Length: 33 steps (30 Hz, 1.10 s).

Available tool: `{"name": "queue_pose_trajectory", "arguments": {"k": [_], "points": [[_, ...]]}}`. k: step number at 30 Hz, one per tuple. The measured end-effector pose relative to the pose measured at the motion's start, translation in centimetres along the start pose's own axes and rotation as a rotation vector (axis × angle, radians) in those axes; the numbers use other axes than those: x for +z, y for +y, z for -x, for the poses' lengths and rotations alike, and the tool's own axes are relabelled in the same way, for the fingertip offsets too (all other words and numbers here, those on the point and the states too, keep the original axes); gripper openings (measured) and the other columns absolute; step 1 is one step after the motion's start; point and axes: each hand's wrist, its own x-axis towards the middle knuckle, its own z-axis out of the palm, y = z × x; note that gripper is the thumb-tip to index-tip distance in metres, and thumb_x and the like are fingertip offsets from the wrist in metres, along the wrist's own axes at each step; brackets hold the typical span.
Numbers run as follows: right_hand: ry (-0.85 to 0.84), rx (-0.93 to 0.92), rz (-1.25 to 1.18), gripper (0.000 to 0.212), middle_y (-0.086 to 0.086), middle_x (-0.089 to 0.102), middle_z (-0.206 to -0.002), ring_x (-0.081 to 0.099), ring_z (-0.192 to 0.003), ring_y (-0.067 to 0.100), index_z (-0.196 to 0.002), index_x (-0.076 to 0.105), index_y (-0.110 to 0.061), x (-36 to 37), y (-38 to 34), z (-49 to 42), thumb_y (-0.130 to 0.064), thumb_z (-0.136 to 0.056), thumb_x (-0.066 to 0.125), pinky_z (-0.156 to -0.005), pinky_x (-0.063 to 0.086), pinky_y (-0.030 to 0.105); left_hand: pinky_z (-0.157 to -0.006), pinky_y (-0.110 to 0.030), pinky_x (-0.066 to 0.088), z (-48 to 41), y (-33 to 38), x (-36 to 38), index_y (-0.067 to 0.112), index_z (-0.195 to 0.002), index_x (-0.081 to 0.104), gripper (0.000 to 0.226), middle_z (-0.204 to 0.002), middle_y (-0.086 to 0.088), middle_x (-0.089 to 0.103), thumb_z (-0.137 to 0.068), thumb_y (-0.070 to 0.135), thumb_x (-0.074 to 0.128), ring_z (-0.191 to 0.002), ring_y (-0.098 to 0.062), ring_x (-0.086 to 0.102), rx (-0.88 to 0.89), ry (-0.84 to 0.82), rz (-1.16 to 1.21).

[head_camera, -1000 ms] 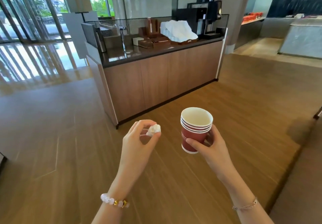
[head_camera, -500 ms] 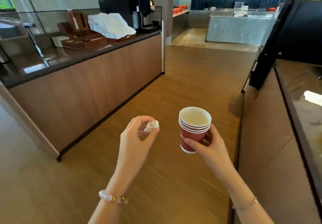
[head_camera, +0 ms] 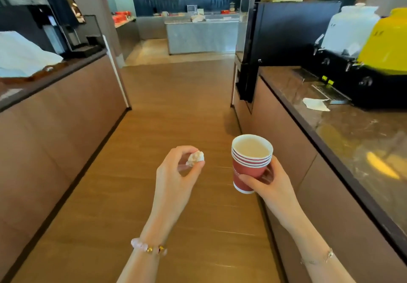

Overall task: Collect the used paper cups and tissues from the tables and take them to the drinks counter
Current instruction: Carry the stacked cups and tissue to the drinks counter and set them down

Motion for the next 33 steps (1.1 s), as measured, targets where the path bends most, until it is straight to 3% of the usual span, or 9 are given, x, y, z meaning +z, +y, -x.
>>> {"name": "queue_pose_trajectory", "arguments": {"k": [5,14,20,24,29,33], "points": [[0.124,0.025,0.039,0.058,-0.035,0.062,-0.099,0.057,-0.096,-0.012,-0.110,0.049,-0.043,-1.5,1.0,-2.1,-0.018,-0.069,0.081,-0.067,0.046,0.003,-0.077,-0.009,0.046,-3.8,-1.6,3.1,0.030,-0.095,0.063,0.019,-0.095,0.021,0.063,-0.084,0.015,0.067,-0.095,-0.001,0.059,0.024,-0.130,0.061],[0.301,0.051,0.038,0.062,-0.015,0.063,-0.111,0.060,-0.098,-0.006,-0.117,0.049,-0.038,-6.6,4.0,-9.0,-0.016,-0.070,0.081,-0.069,0.049,0.008,-0.077,-0.009,0.047,-11.5,-3.4,12.2,0.028,-0.096,0.063,0.018,-0.098,0.018,0.063,-0.083,0.017,0.068,-0.096,0.000,0.058,0.070,-0.297,0.107],[0.394,0.075,0.018,0.071,-0.015,0.064,-0.113,0.060,-0.101,-0.003,-0.121,0.048,-0.039,-11.0,5.6,-15.4,-0.035,-0.058,0.082,-0.072,0.050,0.010,-0.079,-0.010,0.047,-18.3,-3.5,19.4,0.029,-0.096,0.061,0.019,-0.100,0.016,0.063,-0.083,0.017,0.068,-0.096,0.002,0.056,0.098,-0.382,0.130],[0.451,0.078,0.057,0.069,-0.012,0.062,-0.116,0.060,-0.102,-0.003,-0.127,0.046,-0.034,-14.4,6.7,-18.5,-0.024,-0.068,0.082,-0.072,0.049,0.009,-0.078,-0.009,0.047,-21.8,-3.4,24.2,0.026,-0.097,0.063,0.018,-0.099,0.013,0.063,-0.083,0.017,0.068,-0.095,-0.001,0.057,0.135,-0.421,0.166],[0.558,0.083,0.106,0.063,-0.025,0.062,-0.107,0.058,-0.099,-0.010,-0.117,0.048,-0.043,-17.7,7.1,-20.1,-0.020,-0.069,0.081,-0.069,0.046,0.004,-0.081,-0.013,0.049,-24.4,-3.0,29.6,0.024,-0.099,0.063,0.017,-0.100,0.013,0.064,-0.083,0.020,0.068,-0.097,-0.004,0.058,0.162,-0.520,0.219],[0.706,0.105,0.131,0.064,-0.029,0.058,-0.110,0.055,-0.100,-0.016,-0.113,0.046,-0.047,-20.1,7.1,-20.5,-0.036,-0.060,0.079,-0.068,0.044,0.001,-0.081,-0.013,0.049,-26.1,-2.3,34.6,0.025,-0.100,0.063,0.016,-0.100,0.014,0.063,-0.084,0.025,0.066,-0.097,-0.002,0.057,0.205,-0.634,0.267]]}}
